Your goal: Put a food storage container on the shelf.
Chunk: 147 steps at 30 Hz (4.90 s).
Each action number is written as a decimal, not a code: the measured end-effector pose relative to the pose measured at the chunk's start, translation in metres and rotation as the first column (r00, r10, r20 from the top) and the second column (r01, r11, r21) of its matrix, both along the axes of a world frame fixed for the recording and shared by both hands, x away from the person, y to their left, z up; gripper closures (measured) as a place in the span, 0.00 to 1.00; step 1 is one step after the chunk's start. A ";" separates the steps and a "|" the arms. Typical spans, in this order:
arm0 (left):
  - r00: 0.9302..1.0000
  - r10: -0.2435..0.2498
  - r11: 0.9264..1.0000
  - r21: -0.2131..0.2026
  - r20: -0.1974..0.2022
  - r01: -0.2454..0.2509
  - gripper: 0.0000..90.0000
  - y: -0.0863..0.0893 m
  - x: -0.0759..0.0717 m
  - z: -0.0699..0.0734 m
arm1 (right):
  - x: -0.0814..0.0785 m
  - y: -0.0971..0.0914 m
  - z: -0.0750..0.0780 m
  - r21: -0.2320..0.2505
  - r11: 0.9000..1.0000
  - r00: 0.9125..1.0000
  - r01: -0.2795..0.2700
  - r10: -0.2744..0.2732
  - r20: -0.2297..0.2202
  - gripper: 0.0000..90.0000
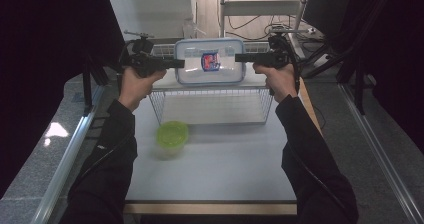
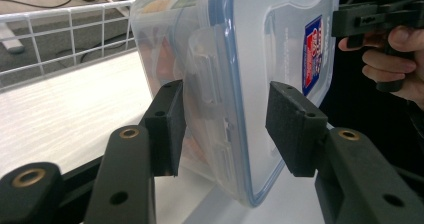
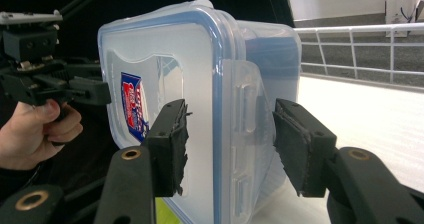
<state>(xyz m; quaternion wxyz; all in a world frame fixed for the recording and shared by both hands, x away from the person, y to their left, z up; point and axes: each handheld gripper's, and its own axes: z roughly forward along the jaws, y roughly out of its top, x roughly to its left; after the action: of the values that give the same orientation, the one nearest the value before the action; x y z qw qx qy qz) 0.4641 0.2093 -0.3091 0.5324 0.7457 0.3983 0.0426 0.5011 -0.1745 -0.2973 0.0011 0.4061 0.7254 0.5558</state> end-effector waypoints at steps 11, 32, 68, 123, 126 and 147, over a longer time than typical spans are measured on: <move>1.000 0.016 0.999 0.035 0.026 -0.017 0.49 -0.004 0.003 -0.002 | 0.008 0.001 -0.005 0.010 1.000 1.000 0.028 -0.028 0.004 0.52; 0.979 0.082 0.988 0.117 0.184 -0.105 0.56 -0.008 -0.022 0.003 | -0.014 -0.004 -0.002 -0.068 0.995 0.991 0.068 -0.060 0.123 0.70; 0.991 0.010 0.998 0.063 0.133 -0.018 0.73 -0.021 -0.033 -0.048 | -0.030 0.026 -0.045 -0.201 0.979 0.980 0.031 0.010 0.200 0.72; 0.966 -0.022 0.979 0.202 0.257 -0.031 0.03 -0.020 -0.163 -0.159 | -0.144 -0.012 -0.139 -0.272 0.962 0.961 -0.035 0.107 0.256 0.00; 0.969 -0.002 0.975 0.215 0.247 -0.053 0.04 -0.013 -0.167 -0.166 | -0.149 -0.011 -0.147 -0.291 0.956 0.961 -0.045 0.121 0.249 0.00; 0.985 0.042 0.946 0.311 0.165 -0.092 0.04 -0.006 -0.183 -0.192 | -0.173 -0.031 -0.195 -0.386 0.920 0.983 -0.060 0.123 0.139 0.05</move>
<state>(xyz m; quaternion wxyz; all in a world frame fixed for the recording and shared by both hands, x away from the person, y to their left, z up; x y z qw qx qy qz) 0.2815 0.2037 -0.5008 0.4334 0.8019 0.3686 0.1824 0.3285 -0.2053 -0.4920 0.1122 0.3176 0.8351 0.4349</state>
